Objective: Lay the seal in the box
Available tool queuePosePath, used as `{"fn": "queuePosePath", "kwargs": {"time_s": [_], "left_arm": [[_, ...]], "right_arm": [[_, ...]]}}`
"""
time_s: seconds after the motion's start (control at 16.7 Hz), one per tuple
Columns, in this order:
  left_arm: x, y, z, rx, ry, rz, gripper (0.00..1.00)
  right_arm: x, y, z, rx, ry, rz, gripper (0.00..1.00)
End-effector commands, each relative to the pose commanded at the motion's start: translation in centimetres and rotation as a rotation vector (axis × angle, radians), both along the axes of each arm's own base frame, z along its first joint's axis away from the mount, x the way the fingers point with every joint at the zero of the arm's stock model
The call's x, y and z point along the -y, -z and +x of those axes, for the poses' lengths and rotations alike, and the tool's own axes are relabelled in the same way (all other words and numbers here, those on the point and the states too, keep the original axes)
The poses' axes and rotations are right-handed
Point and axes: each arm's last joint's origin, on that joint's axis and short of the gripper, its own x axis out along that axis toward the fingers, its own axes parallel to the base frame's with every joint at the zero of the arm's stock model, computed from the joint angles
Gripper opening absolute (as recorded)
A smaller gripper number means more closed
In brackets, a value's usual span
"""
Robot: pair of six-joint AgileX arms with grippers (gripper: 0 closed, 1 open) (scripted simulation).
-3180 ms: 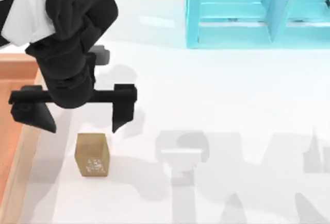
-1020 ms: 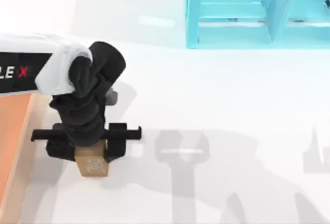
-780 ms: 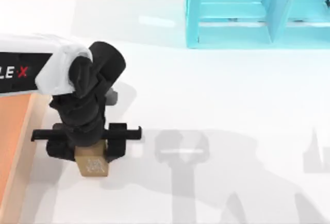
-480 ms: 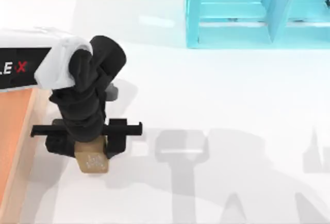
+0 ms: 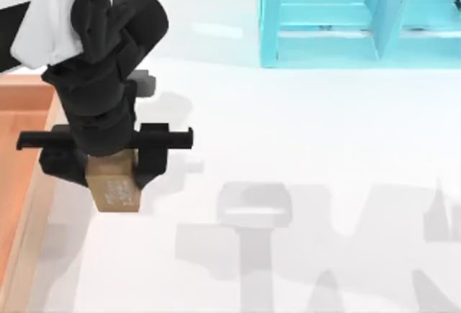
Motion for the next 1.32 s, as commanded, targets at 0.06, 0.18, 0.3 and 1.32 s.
{"fn": "queuePosePath", "kwargs": {"time_s": [0.06, 0.18, 0.3, 1.32], "left_arm": [[-0.1, -0.5, -0.1, 0.005, 0.0, -0.003, 0.0], [-0.1, -0.7, -0.1, 0.007, 0.0, -0.004, 0.0], [-0.1, -0.5, 0.0, 0.003, 0.0, -0.001, 0.0], [-23.7, -4.7, 4.6, 0.003, -0.001, -0.008, 0.0]], "right_arm": [[0.0, 0.0, 0.0, 0.0, 0.0, 0.0, 1.0], [0.0, 0.0, 0.0, 0.0, 0.0, 0.0, 1.0], [0.0, 0.0, 0.0, 0.0, 0.0, 0.0, 1.0], [0.0, 0.0, 0.0, 0.0, 0.0, 0.0, 1.0]]}}
